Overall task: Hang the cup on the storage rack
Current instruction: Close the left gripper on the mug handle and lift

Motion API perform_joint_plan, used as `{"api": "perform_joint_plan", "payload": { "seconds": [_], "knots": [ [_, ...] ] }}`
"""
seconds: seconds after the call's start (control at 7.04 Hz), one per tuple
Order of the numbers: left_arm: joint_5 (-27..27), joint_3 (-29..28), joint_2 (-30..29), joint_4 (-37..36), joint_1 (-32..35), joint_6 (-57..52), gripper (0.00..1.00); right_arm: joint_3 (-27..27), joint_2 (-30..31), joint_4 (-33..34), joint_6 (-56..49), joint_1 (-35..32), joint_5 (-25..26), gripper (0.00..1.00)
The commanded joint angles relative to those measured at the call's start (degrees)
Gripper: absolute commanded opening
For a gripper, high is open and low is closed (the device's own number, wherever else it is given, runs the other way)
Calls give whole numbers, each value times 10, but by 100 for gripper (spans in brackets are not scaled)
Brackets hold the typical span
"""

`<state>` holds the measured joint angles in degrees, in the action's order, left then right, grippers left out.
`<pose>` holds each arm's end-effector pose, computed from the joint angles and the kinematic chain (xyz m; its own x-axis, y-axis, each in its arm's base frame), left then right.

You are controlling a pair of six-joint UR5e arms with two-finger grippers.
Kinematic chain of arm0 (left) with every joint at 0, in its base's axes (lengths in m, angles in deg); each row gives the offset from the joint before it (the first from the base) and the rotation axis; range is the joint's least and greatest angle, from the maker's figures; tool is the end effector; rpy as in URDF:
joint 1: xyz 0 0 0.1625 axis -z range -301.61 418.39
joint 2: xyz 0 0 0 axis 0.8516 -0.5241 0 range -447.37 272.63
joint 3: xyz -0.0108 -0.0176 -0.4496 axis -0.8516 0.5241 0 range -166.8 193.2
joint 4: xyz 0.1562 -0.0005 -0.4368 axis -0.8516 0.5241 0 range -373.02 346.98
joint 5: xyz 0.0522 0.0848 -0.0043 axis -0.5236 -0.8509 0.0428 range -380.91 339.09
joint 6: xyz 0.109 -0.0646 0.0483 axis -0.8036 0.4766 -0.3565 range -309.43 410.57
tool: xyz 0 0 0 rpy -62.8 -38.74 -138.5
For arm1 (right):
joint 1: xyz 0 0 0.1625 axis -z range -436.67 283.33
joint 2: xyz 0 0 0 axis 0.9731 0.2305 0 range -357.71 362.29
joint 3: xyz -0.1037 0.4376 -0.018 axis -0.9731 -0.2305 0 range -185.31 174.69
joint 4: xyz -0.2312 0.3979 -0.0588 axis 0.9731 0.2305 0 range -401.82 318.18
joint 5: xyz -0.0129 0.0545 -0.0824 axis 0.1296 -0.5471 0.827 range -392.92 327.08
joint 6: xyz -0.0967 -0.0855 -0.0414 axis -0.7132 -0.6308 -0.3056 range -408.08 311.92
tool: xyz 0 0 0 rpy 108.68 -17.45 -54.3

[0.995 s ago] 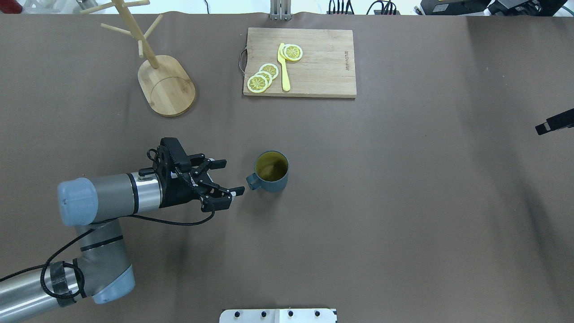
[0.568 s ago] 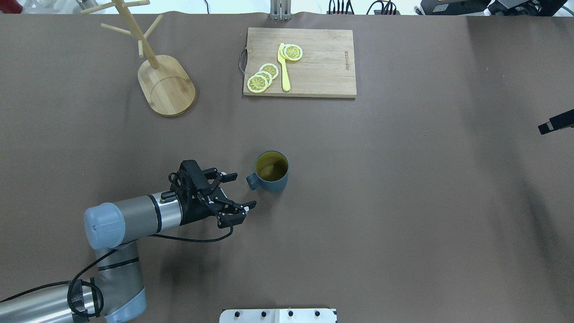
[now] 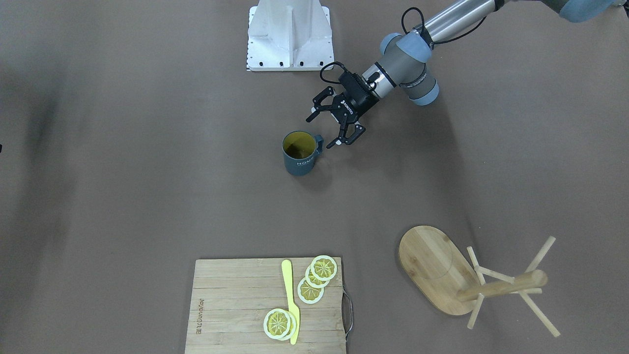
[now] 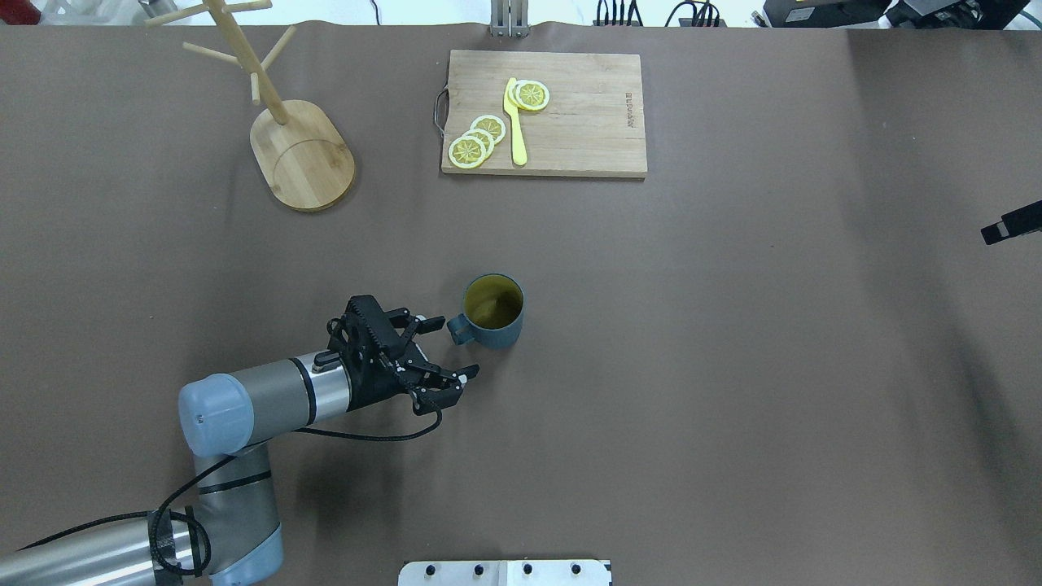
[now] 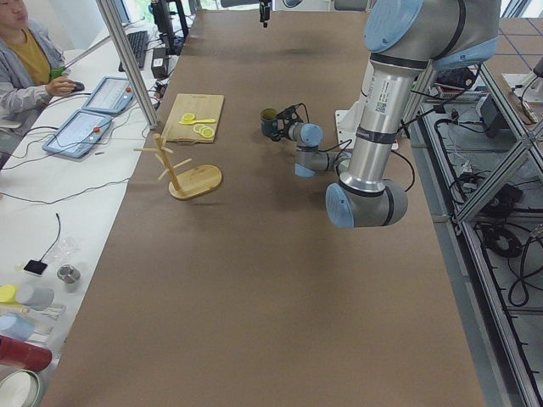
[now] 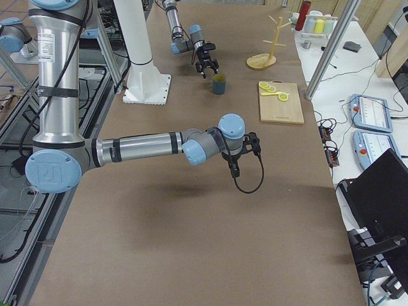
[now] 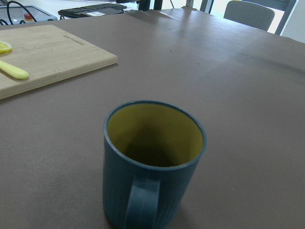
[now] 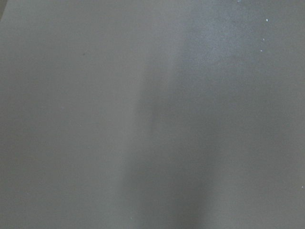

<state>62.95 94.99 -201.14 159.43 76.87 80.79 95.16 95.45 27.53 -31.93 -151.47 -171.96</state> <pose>0.6445 -0.3713 0.3376 0.2927 0.8081 -0.5112 0.3234 0.4194 0.8482 -0.1133 -0.5346 0.5871 0.5828 -0.2565 0.7711 0.0725 0.9615 0.2651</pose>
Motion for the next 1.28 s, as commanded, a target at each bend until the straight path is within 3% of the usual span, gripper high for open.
{"api": "perform_joint_plan", "payload": {
  "seconds": [0.0, 0.14, 0.28, 0.57, 0.85, 1.14],
  "knots": [
    [-19, -12, -9, 1, -1, -1, 85, 0, 0, 0, -1, -2, 0, 100],
    [-19, -10, -8, 3, -1, -1, 52, 0, 0, 0, -1, -2, 0, 100],
    [-19, -8, -6, 4, -2, 1, 29, 0, 0, 0, -1, -2, 0, 100],
    [-19, -3, -8, 4, -2, 19, 0, 0, 1, 0, -1, -3, -1, 100],
    [-19, 2, -5, 17, -2, 62, 0, 0, 1, 0, -1, -3, 0, 100],
    [-13, 55, -2, 15, 5, 70, 0, 0, 1, -1, -1, -4, -1, 100]
  ]
}}
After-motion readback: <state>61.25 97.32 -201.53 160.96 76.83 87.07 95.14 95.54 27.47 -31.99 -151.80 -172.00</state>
